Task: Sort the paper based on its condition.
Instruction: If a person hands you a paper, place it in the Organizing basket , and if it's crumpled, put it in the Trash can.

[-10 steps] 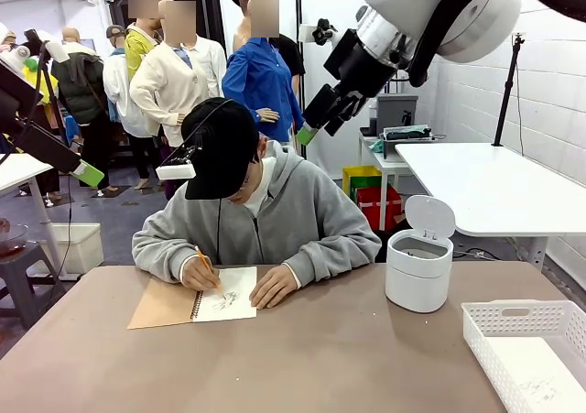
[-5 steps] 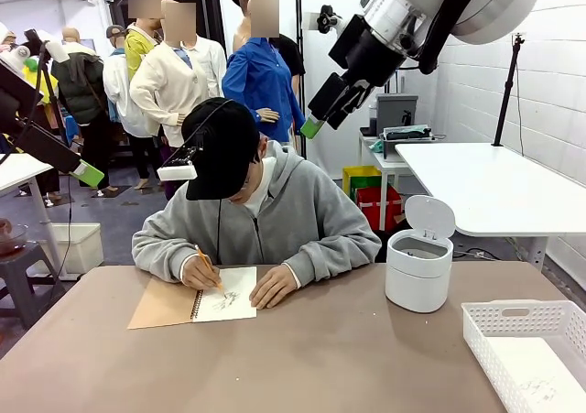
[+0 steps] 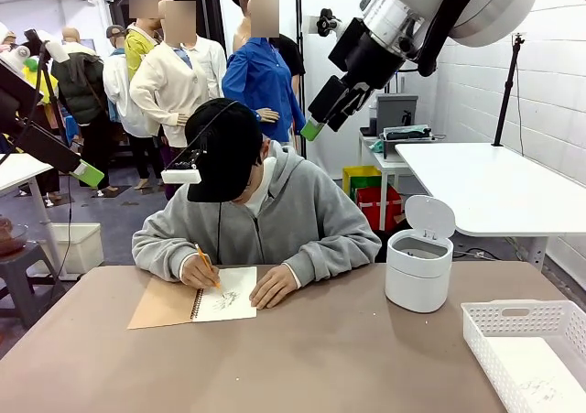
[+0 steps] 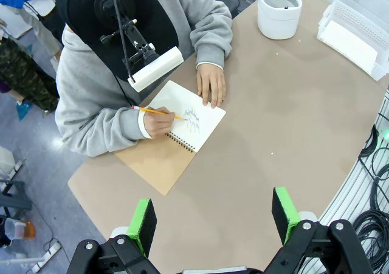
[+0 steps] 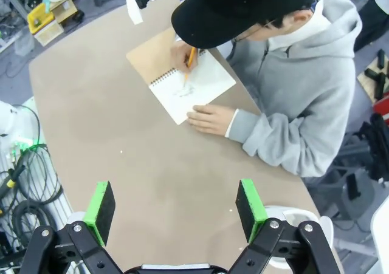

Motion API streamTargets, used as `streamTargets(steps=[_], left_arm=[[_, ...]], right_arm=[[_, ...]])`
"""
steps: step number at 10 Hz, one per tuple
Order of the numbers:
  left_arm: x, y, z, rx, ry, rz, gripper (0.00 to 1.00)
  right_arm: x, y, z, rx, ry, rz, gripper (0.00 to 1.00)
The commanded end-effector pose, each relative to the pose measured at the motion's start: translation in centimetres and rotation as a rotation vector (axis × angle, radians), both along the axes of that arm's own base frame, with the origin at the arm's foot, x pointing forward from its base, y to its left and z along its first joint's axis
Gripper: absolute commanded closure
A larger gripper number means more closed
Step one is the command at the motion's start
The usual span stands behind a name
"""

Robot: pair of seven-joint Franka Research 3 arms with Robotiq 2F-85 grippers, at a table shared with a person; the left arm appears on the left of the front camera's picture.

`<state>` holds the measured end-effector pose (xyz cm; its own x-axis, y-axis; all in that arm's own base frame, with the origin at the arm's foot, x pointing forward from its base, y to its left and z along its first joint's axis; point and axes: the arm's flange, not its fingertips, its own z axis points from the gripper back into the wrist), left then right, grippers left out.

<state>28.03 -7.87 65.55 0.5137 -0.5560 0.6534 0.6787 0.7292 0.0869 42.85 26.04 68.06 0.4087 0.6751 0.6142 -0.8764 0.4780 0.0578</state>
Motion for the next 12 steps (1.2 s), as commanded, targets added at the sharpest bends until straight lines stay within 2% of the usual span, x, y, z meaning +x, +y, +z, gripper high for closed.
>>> streamTargets(steps=[1, 12], left_arm=[[0.01, 0.10, 0.00, -0.010, 0.001, -0.006, 0.00], [0.01, 0.10, 0.00, -0.010, 0.001, -0.006, 0.00]], right_arm=[[0.05, 0.07, -0.05, 0.000, 0.000, 0.000, 0.00], [0.05, 0.07, -0.05, 0.000, 0.000, 0.000, 0.00]])
